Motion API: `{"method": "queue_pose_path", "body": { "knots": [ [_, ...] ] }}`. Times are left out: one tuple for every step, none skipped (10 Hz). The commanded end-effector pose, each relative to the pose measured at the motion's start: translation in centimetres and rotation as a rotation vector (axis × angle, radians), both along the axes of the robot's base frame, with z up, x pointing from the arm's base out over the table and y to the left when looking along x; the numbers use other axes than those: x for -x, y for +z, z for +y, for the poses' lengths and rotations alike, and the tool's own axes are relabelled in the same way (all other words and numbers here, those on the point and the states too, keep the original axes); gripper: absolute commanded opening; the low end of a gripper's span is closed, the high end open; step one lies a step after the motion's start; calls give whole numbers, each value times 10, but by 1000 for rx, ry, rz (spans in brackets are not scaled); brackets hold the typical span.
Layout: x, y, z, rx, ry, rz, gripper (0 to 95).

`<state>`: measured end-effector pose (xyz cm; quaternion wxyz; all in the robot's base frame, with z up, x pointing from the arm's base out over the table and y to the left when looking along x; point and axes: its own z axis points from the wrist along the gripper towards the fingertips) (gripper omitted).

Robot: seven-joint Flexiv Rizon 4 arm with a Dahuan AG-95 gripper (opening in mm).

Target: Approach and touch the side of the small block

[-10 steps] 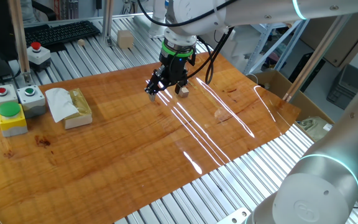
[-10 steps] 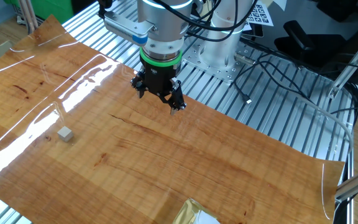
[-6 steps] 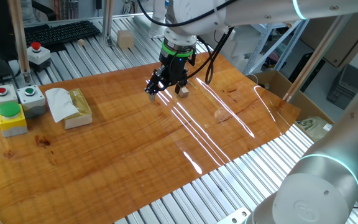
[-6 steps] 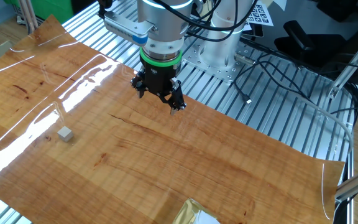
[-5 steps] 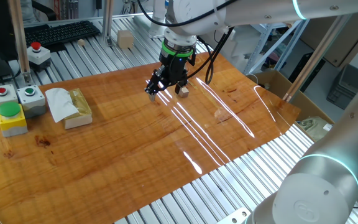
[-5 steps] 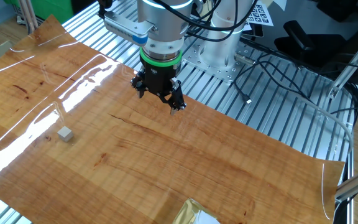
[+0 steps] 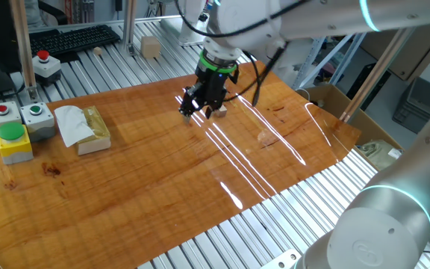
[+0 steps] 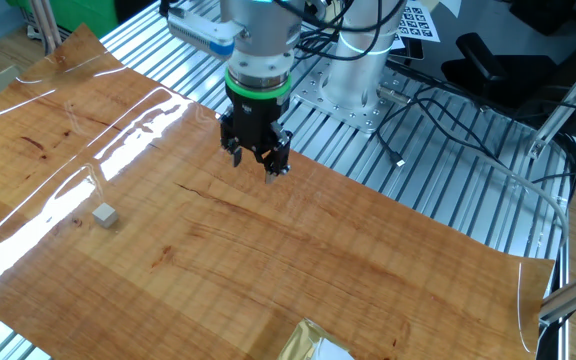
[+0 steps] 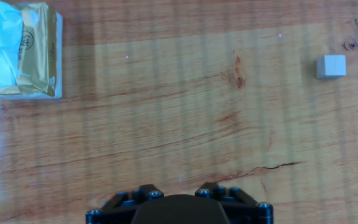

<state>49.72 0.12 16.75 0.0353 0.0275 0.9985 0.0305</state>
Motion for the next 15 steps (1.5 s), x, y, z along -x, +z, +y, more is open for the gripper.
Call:
{"method": "queue_pose_path", "body": {
  "knots": [
    [-2, -1, 0, -1, 2, 3, 0],
    [-2, -1, 0, 0, 5, 5, 0],
    [-3, -2, 1, 0, 5, 6, 0],
    [-4, -4, 1, 0, 4, 7, 0],
    [-6, -6, 2, 1, 3, 10, 0],
    [-11, -8, 2, 2, -1, 14, 0],
    [-16, -9, 2, 2, -6, 17, 0],
    [-23, -11, 2, 2, -13, 19, 0],
    [-33, -16, 2, 1, -25, 21, 0],
    [-42, -21, 1, 0, -34, 25, 0],
    [-47, -23, -1, -1, -37, 25, 0],
    [-59, -27, -4, 0, -42, 31, 0],
    [-69, -31, -7, -1, -47, 36, 0],
    [-76, -34, -9, -1, -49, 37, 0],
    [-84, -37, -12, -2, -52, 42, 0]
  ]
}}
